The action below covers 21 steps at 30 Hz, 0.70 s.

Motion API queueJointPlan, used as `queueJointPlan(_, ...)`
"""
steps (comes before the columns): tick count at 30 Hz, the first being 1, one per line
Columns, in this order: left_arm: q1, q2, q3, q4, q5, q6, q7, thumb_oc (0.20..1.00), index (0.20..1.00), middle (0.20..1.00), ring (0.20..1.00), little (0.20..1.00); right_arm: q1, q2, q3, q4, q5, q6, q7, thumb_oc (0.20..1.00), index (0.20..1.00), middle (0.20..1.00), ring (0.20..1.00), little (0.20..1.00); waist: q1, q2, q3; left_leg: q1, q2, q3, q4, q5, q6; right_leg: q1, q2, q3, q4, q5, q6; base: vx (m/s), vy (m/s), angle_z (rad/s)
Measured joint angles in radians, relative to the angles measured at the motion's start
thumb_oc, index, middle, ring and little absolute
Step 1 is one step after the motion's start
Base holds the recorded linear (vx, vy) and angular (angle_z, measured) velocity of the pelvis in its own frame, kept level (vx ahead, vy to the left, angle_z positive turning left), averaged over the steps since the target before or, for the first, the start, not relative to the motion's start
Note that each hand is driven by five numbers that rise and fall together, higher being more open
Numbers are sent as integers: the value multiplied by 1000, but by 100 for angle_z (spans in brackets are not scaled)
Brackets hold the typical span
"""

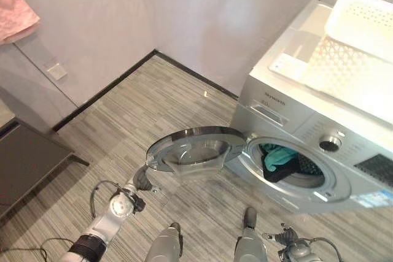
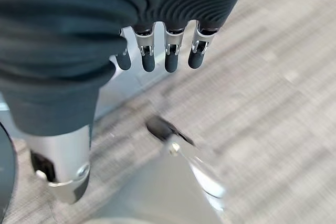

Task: Grab the laundry basket,head to the washer,open it,put in the laundry and shut it.

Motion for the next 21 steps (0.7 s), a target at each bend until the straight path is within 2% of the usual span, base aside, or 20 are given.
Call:
queueJointPlan(1, 25, -14, 14, 8, 0, -3, 0, 1000, 1000, 1000, 1000, 1000, 13, -16, 5, 0, 0, -1, 1, 1000, 1000, 1000, 1000, 1000, 6, 45, -16, -5, 23, 47, -6, -5, 34, -43, -10, -11, 65, 23, 67, -234, 314, -93)
queueJointPlan(3, 63, -44, 73, 17, -7, -6, 0, 1000, 1000, 1000, 1000, 1000, 0, -20, 14, 2, -2, 6, 16, 1000, 1000, 1000, 1000, 1000, 27, 57, -23, 14, 45, 102, -37, 18, 56, -56, -3, -119, 156, 4, 67, -167, 224, -90)
queueJointPlan(4, 67, -60, 85, 35, -13, -1, 2, 1000, 1000, 1000, 1000, 1000, 9, -20, 28, 0, -2, 8, 22, 1000, 1000, 1000, 1000, 1000, 35, 62, -29, 28, 45, 117, -76, 39, 59, -37, 3, -134, 217, -8, 81, -136, 224, -60)
queueJointPlan(5, 65, -86, 114, 50, -22, 0, 3, 1000, 1000, 1000, 1000, 1000, 4, -13, 37, -1, -3, 12, 29, 1000, 1000, 1000, 1000, 1000, 48, 70, -31, 42, 50, 123, -121, 66, 72, -18, 29, -119, 340, -62, 93, -107, 186, -41)
queueJointPlan(6, 64, -97, 130, 57, -28, 1, 11, 1000, 1000, 1000, 1000, 1000, 4, -6, 37, -6, -6, 14, 38, 1000, 1000, 1000, 1000, 1000, 60, 69, -32, 55, 50, 127, -151, 88, 62, -13, 47, -93, 383, -81, 97, -46, 74, -29)
queueJointPlan(7, 65, -103, 157, 67, -53, 5, 30, 1000, 1000, 1000, 1000, 1000, -2, 11, 72, -17, -13, 19, 49, 1000, 1000, 1000, 1000, 1000, 73, 73, -35, 84, 60, 142, -213, 131, 63, 42, 84, -87, 430, -128, 114, -14, 31, -38)
queueJointPlan(8, 65, -104, 171, 78, -60, 14, 44, 1000, 1000, 1000, 1000, 1000, 2, 10, 78, -18, -22, 19, 54, 1000, 1000, 1000, 1000, 1000, 85, 75, -37, 109, 60, 150, -259, 157, 54, 73, 96, -91, 432, -145, 115, -26, -92, -46)
queueJointPlan(9, 68, -84, 207, 79, -58, 26, 66, 1000, 1000, 1000, 1000, 1000, -16, 23, 130, -26, -34, 21, 62, 1000, 1000, 1000, 1000, 1000, 100, 55, -57, 134, 57, 168, -313, 182, 35, 204, 102, -146, 263, -110, 112, -19, -96, -69)
queueJointPlan(11, 77, -50, 265, 83, -58, 33, 77, 1000, 1000, 1000, 1000, 1000, -24, 44, 225, -58, -87, 13, 86, 1000, 1000, 1000, 1000, 1000, 139, 28, -76, 173, 72, 232, -370, 211, -12, 229, 126, -131, 132, -97, 134, -61, -176, -96)
queueJointPlan(13, 57, -14, 257, 105, -58, 33, 71, 1000, 1000, 1000, 1000, 1000, -18, 50, 249, -73, -119, 8, 96, 1000, 1000, 1000, 1000, 1000, 135, 35, -92, 172, 96, 230, -394, 233, -46, 248, 165, -129, 52, -57, 120, -50, -148, -44)
queueJointPlan(15, 12, 29, 250, 134, -58, 35, 72, 1000, 1000, 1000, 1000, 1000, 14, 50, 272, -80, -147, 8, 113, 1000, 1000, 1000, 1000, 1000, 133, 28, -103, 172, 106, 177, -436, 258, -83, 248, 203, -116, 3, -28, 108, -80, -170, -17)
queueJointPlan(16, -60, 43, 227, 199, -59, 41, 75, 1000, 1000, 1000, 1000, 1000, 23, 37, 294, -85, -163, 7, 114, 1000, 1000, 1000, 1000, 1000, 135, 20, -108, 162, 114, 169, -446, 269, -92, 248, 216, -124, -16, -19, 104, -120, -156, 25)
queueJointPlan(17, -205, 66, 186, 304, -60, 66, 89, 1000, 1000, 1000, 1000, 1000, 30, 30, 312, -83, -180, 12, 120, 1000, 1000, 1000, 1000, 1000, 136, 3, -111, 138, 123, 140, -462, 294, -101, 240, 233, -149, -33, -9, 94, -72, -72, 41)
queueJointPlan(19, -320, 89, 155, 359, -58, 73, 113, 1000, 1000, 1000, 1000, 1000, 42, 21, 316, -74, -181, 19, 123, 1000, 1000, 1000, 1000, 1000, 122, -17, -113, 114, 135, 113, -486, 328, -97, 213, 256, -161, -39, 3, 86, -90, -76, 29)
queueJointPlan(20, -391, 112, 113, 403, -58, 80, 121, 1000, 1000, 1000, 1000, 1000, 30, 19, 319, -82, -180, 20, 125, 1000, 1000, 1000, 1000, 1000, 113, -23, -111, 95, 139, 95, -492, 343, -92, 210, 264, -178, -50, 10, 80, -189, -100, 27)
queueJointPlan(21, -564, 148, 8, 548, -57, 84, 129, 1000, 1000, 1000, 1000, 1000, 16, 14, 322, -73, -179, 20, 124, 1000, 1000, 1000, 1000, 1000, 83, -38, -107, 70, 149, 89, -517, 379, -94, 187, 281, -190, -70, 34, 73, -158, -73, 25)
